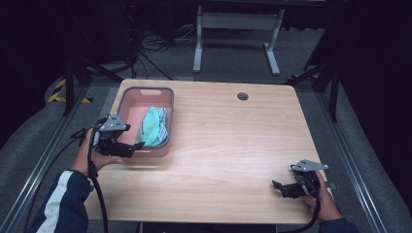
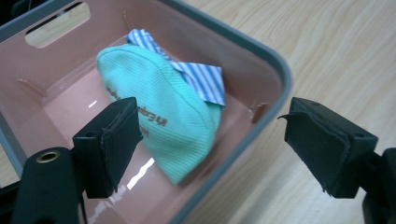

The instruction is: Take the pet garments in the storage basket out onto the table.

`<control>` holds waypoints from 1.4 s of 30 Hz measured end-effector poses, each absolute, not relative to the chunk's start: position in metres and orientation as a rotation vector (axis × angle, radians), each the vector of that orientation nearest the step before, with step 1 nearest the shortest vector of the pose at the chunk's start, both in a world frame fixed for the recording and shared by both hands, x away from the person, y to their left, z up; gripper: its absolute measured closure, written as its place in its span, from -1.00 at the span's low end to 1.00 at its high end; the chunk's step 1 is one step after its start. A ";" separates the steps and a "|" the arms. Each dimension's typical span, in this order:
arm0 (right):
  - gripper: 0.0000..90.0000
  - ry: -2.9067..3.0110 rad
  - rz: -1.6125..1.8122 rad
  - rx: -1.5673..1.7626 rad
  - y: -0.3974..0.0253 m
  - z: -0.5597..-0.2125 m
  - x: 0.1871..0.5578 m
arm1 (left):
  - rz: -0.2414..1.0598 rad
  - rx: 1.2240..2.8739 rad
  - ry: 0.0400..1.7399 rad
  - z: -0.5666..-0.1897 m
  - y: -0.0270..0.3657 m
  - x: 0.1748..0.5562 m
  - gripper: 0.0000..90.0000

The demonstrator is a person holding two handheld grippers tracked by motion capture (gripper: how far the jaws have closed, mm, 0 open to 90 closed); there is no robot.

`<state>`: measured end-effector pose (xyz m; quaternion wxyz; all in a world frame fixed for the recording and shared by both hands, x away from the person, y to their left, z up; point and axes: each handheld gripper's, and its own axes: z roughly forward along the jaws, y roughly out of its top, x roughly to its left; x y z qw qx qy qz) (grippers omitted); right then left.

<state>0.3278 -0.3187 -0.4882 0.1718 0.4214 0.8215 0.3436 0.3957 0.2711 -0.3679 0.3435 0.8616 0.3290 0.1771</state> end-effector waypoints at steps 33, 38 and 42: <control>-0.99 2.330 0.973 1.199 -0.319 -0.488 0.328 | 0.279 2.551 1.151 -0.426 0.229 0.526 -0.62; -0.99 2.330 0.973 1.200 -0.319 -0.488 0.328 | 0.239 2.602 1.176 -0.438 0.221 0.530 -0.60; -0.99 2.328 0.974 1.202 -0.318 -0.488 0.328 | 0.160 2.584 1.202 -0.439 0.222 0.533 -0.50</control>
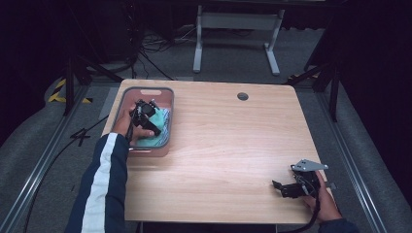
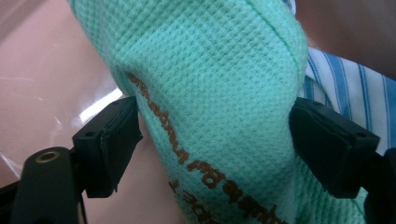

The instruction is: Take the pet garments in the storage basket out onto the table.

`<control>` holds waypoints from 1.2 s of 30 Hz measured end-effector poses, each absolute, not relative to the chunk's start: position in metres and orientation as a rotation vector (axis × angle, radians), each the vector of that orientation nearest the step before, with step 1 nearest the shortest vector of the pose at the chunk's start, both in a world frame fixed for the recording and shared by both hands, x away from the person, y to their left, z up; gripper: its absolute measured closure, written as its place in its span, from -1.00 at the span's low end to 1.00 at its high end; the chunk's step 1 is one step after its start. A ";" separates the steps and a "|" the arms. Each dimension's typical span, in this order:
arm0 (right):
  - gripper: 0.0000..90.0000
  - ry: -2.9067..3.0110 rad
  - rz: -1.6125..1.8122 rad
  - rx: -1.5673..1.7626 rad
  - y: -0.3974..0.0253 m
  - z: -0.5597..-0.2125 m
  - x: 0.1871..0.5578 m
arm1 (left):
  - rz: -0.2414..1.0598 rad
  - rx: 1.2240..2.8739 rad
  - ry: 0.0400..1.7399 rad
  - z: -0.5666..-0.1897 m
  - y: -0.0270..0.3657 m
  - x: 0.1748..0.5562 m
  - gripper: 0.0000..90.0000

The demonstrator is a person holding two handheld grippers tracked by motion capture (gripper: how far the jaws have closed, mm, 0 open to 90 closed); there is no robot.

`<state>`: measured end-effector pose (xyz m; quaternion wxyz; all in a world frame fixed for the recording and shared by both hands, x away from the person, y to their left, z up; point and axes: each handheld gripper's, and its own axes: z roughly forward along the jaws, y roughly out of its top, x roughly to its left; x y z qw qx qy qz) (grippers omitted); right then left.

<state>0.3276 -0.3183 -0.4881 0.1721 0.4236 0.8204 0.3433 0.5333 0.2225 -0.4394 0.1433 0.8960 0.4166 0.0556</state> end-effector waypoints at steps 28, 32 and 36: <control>-0.99 2.326 0.974 1.206 -0.318 -0.488 0.327 | 0.317 2.425 1.118 -0.376 0.246 0.504 0.65; -0.99 2.326 0.974 1.206 -0.318 -0.488 0.327 | 0.390 2.379 1.081 -0.367 0.248 0.492 0.66; -0.99 2.326 0.974 1.206 -0.318 -0.488 0.327 | 0.453 2.338 1.044 -0.357 0.250 0.479 0.66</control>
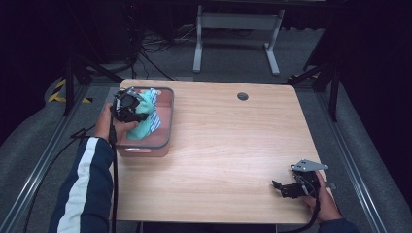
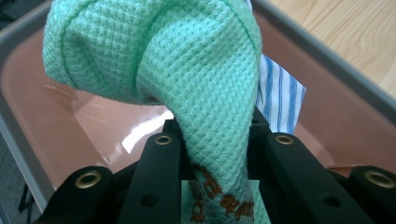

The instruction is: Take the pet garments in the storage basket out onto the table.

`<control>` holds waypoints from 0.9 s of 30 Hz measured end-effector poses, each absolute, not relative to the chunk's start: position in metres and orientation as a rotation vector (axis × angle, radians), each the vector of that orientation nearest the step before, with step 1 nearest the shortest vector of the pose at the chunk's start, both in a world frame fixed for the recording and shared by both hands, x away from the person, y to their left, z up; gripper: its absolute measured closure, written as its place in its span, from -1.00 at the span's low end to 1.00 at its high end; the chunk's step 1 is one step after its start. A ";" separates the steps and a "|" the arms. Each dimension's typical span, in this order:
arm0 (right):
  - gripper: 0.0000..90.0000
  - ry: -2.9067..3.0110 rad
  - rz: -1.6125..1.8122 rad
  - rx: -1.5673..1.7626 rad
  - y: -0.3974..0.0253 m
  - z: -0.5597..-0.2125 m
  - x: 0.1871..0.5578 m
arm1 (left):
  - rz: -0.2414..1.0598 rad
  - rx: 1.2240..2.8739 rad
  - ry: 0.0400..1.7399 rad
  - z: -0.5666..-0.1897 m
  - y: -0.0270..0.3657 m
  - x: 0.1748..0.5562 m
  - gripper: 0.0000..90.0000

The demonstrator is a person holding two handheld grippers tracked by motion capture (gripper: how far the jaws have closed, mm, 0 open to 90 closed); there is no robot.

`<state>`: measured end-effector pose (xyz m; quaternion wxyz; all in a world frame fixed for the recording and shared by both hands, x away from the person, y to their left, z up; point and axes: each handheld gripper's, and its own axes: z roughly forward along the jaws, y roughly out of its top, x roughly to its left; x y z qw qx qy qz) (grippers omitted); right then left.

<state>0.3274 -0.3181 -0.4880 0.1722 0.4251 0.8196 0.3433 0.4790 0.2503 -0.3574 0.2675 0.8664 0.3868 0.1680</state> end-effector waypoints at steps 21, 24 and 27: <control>-0.99 2.326 0.974 1.207 -0.318 -0.488 0.327 | 0.493 2.230 0.797 -0.301 0.225 0.420 0.67; -0.99 2.326 0.974 1.207 -0.318 -0.488 0.327 | 0.484 2.232 0.759 -0.297 0.214 0.416 0.67; -0.99 2.326 0.974 1.207 -0.318 -0.488 0.327 | 0.480 2.252 0.712 -0.295 0.201 0.412 0.67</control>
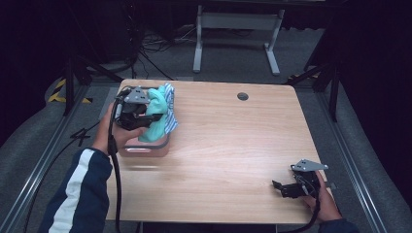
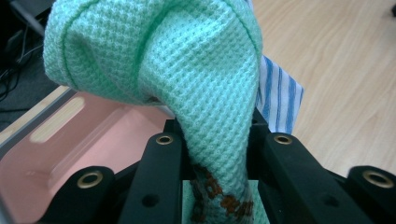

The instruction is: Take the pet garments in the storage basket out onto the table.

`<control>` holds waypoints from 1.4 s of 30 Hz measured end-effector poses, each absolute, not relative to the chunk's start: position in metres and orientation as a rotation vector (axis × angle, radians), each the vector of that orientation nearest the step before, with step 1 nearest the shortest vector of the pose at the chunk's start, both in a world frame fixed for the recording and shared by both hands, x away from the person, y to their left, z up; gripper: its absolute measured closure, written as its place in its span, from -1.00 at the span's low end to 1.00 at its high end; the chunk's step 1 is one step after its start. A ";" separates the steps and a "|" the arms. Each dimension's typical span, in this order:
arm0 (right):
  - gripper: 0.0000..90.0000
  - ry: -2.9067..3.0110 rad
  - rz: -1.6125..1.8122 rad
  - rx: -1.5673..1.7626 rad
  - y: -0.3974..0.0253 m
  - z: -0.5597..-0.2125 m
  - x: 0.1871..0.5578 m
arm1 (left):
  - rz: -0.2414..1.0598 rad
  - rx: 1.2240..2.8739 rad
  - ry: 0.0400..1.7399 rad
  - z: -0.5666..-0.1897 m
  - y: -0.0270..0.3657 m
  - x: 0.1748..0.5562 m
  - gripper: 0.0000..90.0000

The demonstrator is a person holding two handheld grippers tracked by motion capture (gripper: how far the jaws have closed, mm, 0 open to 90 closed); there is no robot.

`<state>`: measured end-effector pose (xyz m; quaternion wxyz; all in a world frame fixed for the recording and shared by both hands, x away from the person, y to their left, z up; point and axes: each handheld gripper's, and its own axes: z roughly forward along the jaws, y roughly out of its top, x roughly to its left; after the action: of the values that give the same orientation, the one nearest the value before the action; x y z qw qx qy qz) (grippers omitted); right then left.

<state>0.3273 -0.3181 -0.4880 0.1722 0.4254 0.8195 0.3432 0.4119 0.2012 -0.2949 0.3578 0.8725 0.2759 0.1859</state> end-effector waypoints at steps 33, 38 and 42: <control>-0.99 2.325 0.974 1.207 -0.318 -0.488 0.327 | 0.244 2.416 0.502 -0.358 0.068 0.429 0.67; -0.99 2.325 0.974 1.207 -0.318 -0.488 0.327 | 0.212 2.454 0.521 -0.380 0.050 0.438 0.67; -0.99 2.325 0.974 1.207 -0.318 -0.488 0.327 | 0.180 2.459 0.547 -0.394 0.042 0.444 0.67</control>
<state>0.3273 -0.3181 -0.4880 0.1723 0.4254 0.8195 0.3432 0.4439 0.0418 -0.3936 0.3031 0.9279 0.2062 0.0680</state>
